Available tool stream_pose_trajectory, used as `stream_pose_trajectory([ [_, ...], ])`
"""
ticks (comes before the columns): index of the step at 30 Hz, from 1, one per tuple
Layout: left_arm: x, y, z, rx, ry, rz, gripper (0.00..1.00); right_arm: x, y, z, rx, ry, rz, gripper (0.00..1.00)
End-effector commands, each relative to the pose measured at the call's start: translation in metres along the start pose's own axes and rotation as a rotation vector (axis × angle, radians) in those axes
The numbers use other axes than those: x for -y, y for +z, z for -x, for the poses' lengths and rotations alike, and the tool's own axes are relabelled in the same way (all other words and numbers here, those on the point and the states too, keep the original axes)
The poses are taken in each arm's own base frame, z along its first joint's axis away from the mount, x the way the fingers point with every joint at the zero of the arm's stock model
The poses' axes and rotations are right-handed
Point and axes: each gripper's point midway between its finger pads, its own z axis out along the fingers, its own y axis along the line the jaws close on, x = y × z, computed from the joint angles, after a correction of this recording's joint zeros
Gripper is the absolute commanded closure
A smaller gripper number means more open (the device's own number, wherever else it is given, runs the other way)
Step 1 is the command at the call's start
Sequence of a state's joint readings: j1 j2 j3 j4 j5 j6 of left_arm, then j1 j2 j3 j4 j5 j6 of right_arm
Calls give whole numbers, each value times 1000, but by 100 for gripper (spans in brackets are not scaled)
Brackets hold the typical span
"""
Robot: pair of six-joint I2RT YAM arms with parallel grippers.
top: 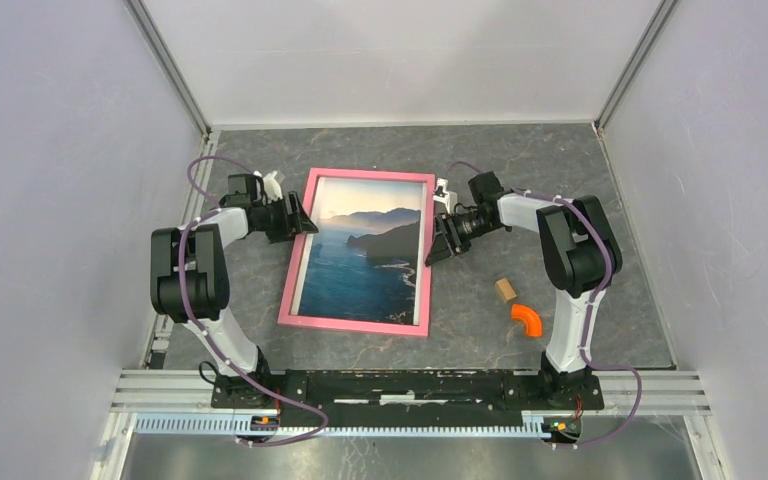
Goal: Take the photo out of the frame
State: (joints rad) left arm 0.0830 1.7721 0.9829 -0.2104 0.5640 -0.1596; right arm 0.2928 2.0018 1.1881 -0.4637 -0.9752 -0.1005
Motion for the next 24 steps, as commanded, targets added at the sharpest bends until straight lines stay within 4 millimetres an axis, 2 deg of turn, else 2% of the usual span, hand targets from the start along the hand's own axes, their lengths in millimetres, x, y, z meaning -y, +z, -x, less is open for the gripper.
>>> stream_pose_trajectory([
  [1, -5, 9, -46, -140, -82, -4, 27, -18, -5, 33, 69, -88, 21, 49],
  [7, 3, 10, -48, -139, -102, -60, 27, -25, 5, 36, 68, -97, 41, 49],
  [9, 7, 11, -48, -142, -120, -90, 24, -25, 9, 39, 72, -99, 41, 49],
  [11, 6, 9, -43, -116, -124, -94, 17, -23, 11, 40, 73, -92, 44, 49],
  [15, -9, -7, -20, -19, -131, -30, 0, -23, 11, 47, 94, -84, 41, 49],
  [18, -17, -17, -13, 2, -147, -8, 0, -23, 11, 54, 114, -85, 31, 49],
  [24, -29, -17, -23, -16, -243, -44, 0, -16, 13, 61, 133, -71, 7, 49],
])
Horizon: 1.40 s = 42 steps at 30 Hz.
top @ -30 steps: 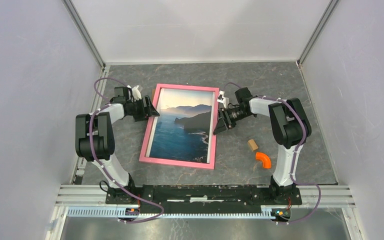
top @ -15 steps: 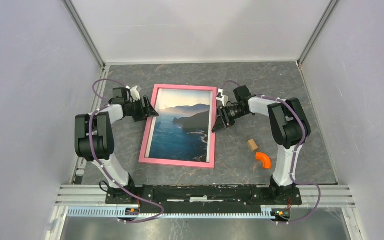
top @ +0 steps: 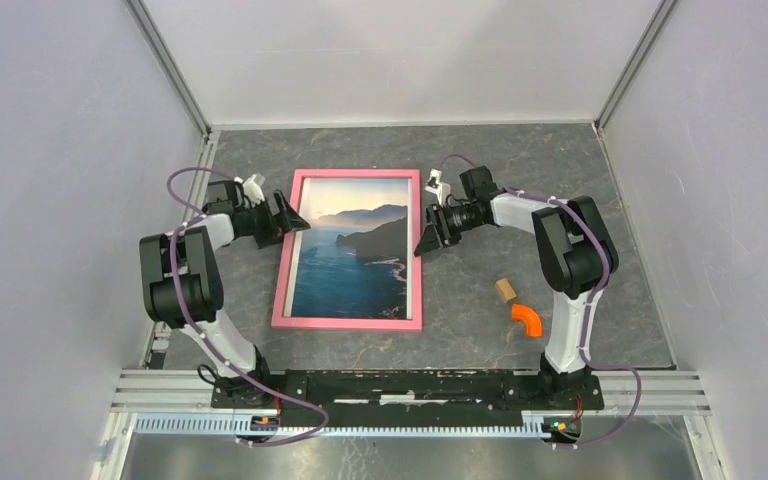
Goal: Take the photo out of the frame
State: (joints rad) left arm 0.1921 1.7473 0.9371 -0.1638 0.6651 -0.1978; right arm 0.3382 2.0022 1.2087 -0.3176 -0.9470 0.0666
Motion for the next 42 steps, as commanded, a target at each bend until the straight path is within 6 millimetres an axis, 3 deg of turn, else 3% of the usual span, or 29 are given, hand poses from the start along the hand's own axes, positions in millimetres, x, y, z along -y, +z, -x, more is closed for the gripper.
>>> stream_pose_trajectory([
  [1, -20, -1, -28, -76, -178, 11, 0, -7, 1, 32, 73, -79, 23, 49],
  [4, -23, -2, -27, -74, -280, -72, 3, 1, 0, 26, 56, -77, -8, 49],
  [10, -32, -7, -42, -122, -248, -43, 1, 34, -22, 11, 53, -15, -85, 45],
  [15, -25, -2, -59, -208, -275, -109, 0, 13, -12, 2, 41, -3, -8, 43],
  [19, -5, 0, -54, -181, -281, -209, 6, 8, 7, -2, 5, -8, 19, 43],
  [23, 16, -12, -39, -120, -170, -181, 24, 14, 9, 5, 7, -13, -8, 40],
  [29, 50, -20, -26, -54, 45, -66, 31, 38, 2, 17, 25, -32, -172, 50],
  [32, 47, -21, -17, -17, 108, 54, 46, 48, -6, 27, 56, -49, -269, 54],
  [37, 43, -12, -8, -32, 105, 86, 49, 56, -14, 50, 95, -74, -345, 58],
  [42, 25, 9, 7, -44, 87, 133, 47, 66, -11, 63, 106, -83, -373, 61],
])
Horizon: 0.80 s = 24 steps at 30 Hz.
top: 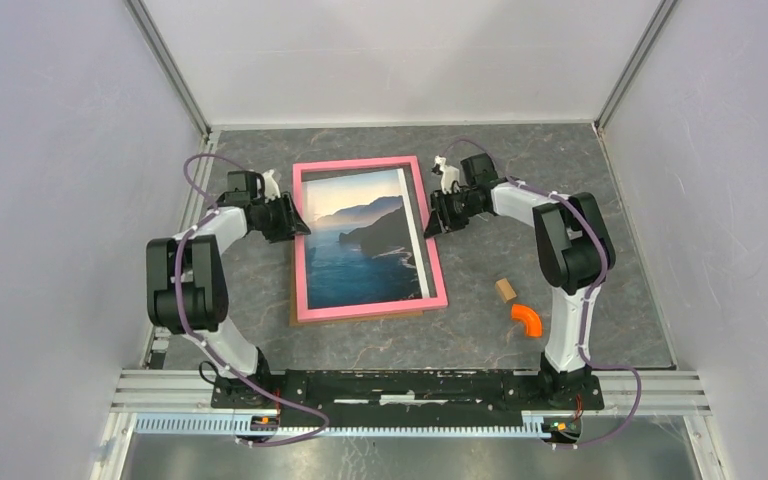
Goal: Take the photo out of the frame
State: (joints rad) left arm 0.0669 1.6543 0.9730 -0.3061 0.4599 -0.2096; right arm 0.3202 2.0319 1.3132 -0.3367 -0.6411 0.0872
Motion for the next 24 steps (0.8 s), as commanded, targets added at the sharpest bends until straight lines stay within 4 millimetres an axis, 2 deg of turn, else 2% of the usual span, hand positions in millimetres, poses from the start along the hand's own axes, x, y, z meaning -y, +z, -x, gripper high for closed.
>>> stream_pose_trajectory([
  [1, 3, 18, 17, -12, 9, -20, 45, 12, 11, 31, 60, -74, -66, 60],
  [3, 4, 26, 14, -40, -15, -45, 42, 23, 11, 38, 67, -102, -116, 58],
  [6, 6, 31, 12, -53, -20, -72, 29, 34, 8, 46, 84, -118, -154, 50],
  [9, 12, 33, 15, -48, -15, -108, 27, 36, 2, 48, 93, -114, -149, 45],
  [15, 26, 40, 13, -63, 12, -128, 24, 40, -21, 62, 124, -148, -157, 23],
  [17, 22, 43, 16, -53, 2, -108, 23, 40, -31, 69, 135, -172, -165, 16],
  [18, 32, 48, 12, -61, 18, -112, 22, 39, -35, 72, 138, -189, -166, 13],
  [20, 33, 51, 14, -56, 12, -103, 19, 34, -41, 75, 141, -218, -161, 9],
  [24, 34, 35, 25, -2, 18, -91, 15, 18, -49, 71, 145, -253, -115, 7],
])
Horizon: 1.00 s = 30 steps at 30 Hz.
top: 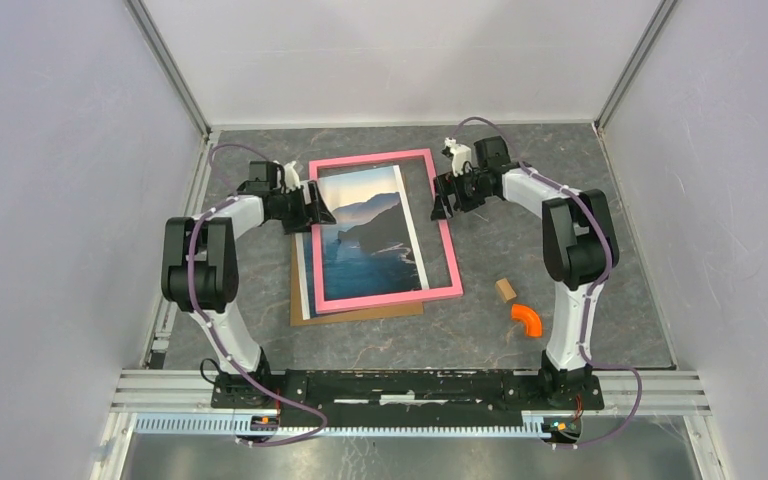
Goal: Take the photo out of the frame
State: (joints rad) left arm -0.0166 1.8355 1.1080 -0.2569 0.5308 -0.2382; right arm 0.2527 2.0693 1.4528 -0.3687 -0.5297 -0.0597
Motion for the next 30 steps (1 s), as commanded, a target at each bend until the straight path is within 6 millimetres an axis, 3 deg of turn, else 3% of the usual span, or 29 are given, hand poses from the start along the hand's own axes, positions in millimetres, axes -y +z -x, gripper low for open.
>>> stream_pose_trajectory([
  [1, 4, -17, 17, 79, -13, 17, 14, -26, -32, 30, 79, -117, 43, 7],
  [5, -18, -56, 44, 209, -81, 20, 13, -42, -39, 23, 89, -146, 88, 7],
  [9, -44, -71, 66, 272, -89, 38, 15, -48, -50, 23, 108, -187, 86, 7],
  [14, -64, -53, 70, 225, -118, -1, 17, -59, -63, 16, 94, -223, 125, 7],
  [18, -65, -37, 74, 225, -128, -81, 18, -66, -69, 7, 85, -226, 142, 7],
  [30, -95, 2, 80, 196, -318, -247, 16, -63, -80, -2, 98, -198, 157, 8],
])
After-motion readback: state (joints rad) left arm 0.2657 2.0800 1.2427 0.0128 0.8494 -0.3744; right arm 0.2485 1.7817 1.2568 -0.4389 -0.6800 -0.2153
